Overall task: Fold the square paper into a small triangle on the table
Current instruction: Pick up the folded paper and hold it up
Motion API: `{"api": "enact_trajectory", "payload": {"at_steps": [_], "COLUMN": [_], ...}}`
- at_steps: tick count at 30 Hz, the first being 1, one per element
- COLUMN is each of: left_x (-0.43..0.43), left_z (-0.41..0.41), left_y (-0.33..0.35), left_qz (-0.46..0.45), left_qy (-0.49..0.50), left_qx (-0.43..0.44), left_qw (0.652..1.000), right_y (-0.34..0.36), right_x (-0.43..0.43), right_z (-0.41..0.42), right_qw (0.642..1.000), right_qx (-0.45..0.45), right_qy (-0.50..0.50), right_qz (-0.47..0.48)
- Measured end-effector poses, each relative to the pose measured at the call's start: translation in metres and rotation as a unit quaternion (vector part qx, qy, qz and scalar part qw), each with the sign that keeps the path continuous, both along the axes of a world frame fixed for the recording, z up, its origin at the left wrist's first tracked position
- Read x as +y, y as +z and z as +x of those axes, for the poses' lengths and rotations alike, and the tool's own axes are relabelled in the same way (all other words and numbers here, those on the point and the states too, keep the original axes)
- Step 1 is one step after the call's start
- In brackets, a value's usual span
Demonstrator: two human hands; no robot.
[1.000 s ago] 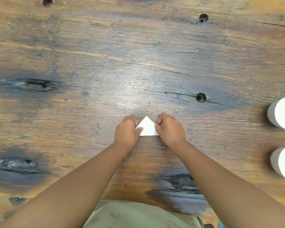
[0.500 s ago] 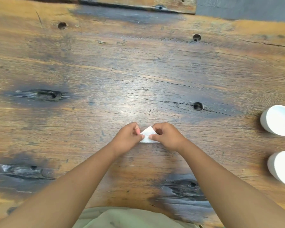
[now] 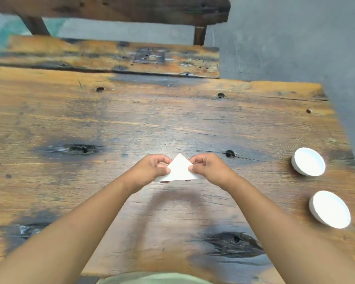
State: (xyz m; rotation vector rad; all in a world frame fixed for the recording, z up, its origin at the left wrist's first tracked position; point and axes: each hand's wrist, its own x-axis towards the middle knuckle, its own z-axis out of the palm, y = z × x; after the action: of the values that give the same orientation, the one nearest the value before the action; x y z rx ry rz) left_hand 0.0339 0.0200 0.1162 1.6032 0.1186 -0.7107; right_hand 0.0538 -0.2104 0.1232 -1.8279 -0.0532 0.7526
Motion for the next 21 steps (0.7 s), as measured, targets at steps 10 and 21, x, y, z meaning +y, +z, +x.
{"api": "enact_trajectory", "payload": {"at_steps": [10, 21], "left_x": [0.008, -0.003], "left_z": [0.032, 0.059], "left_y": [0.135, 0.301], "left_qz": [0.008, 0.08], "left_qy": [0.011, 0.005], "left_qx": [-0.147, -0.355], "left_qw": [0.989, 0.931], "right_y": [0.132, 0.293], "right_x": [0.012, 0.008], "right_z": [0.019, 0.037], "right_qw": [0.987, 0.936], "right_qx": [-0.156, -0.347], "right_qy": [-0.04, -0.058], "right_qz": [0.029, 0.022]}}
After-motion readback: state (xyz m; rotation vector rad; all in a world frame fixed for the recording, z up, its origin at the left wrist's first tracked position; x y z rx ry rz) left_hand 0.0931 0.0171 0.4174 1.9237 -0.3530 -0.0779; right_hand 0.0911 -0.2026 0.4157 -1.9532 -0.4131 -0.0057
